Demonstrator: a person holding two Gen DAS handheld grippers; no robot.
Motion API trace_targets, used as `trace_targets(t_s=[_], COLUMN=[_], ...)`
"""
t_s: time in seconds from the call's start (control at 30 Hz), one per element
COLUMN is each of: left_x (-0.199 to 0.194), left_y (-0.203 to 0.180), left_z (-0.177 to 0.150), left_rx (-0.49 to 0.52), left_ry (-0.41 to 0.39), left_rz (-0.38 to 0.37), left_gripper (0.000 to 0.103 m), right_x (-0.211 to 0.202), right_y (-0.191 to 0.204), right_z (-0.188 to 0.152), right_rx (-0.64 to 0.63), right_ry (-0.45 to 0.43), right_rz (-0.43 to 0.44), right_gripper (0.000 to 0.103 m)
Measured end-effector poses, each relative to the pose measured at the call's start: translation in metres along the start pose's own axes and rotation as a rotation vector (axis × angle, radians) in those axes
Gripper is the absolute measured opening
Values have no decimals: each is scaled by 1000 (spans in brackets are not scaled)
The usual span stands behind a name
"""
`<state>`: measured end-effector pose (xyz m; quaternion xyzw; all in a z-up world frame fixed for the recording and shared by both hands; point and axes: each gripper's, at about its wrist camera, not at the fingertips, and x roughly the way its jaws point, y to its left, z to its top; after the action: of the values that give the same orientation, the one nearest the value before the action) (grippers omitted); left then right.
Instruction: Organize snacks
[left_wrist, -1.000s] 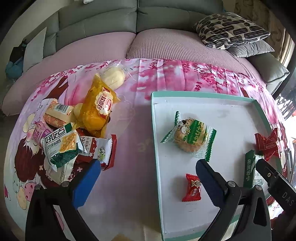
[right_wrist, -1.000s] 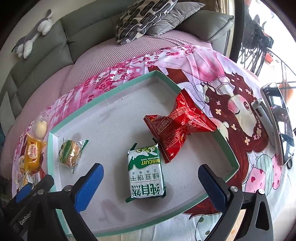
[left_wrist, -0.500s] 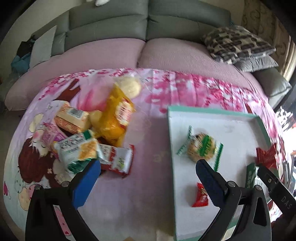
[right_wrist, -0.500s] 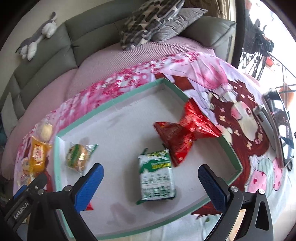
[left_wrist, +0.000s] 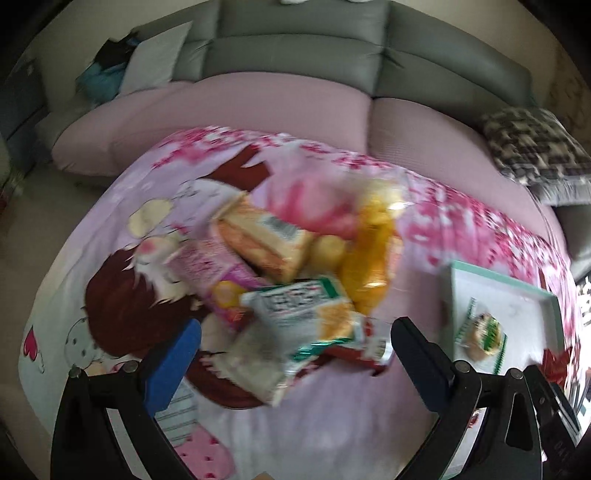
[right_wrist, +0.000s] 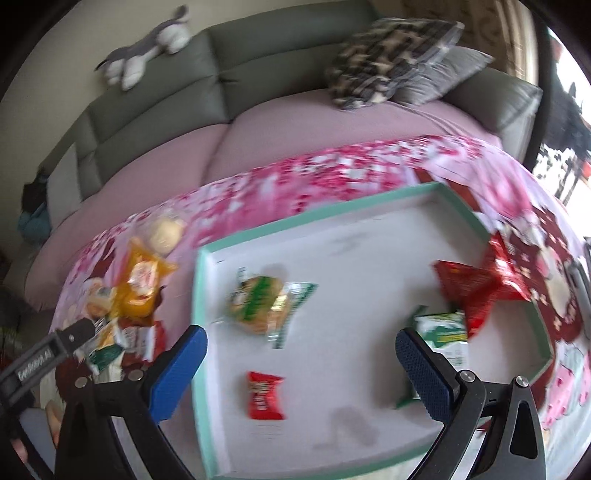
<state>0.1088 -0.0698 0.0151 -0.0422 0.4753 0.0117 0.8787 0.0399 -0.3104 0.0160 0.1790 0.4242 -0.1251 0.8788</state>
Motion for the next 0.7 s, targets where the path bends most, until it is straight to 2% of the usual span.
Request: trace_targets(t_s=[0.17, 0.33, 0.7], left_x=[2, 6, 21], left_y=[35, 55, 71], left_z=[4, 5, 5], left_rx=[-79, -115, -152], left_ry=[4, 18, 59], left_rz=[5, -3, -28], left_gripper=[102, 102, 102], right_x=[6, 10, 23], right_y=[27, 59, 115], right_z=[0, -2, -16], right_rx=[-46, -107, -239], right_ry=[3, -2, 30], right_rz=[55, 100, 182], right_gripper=[103, 103, 103])
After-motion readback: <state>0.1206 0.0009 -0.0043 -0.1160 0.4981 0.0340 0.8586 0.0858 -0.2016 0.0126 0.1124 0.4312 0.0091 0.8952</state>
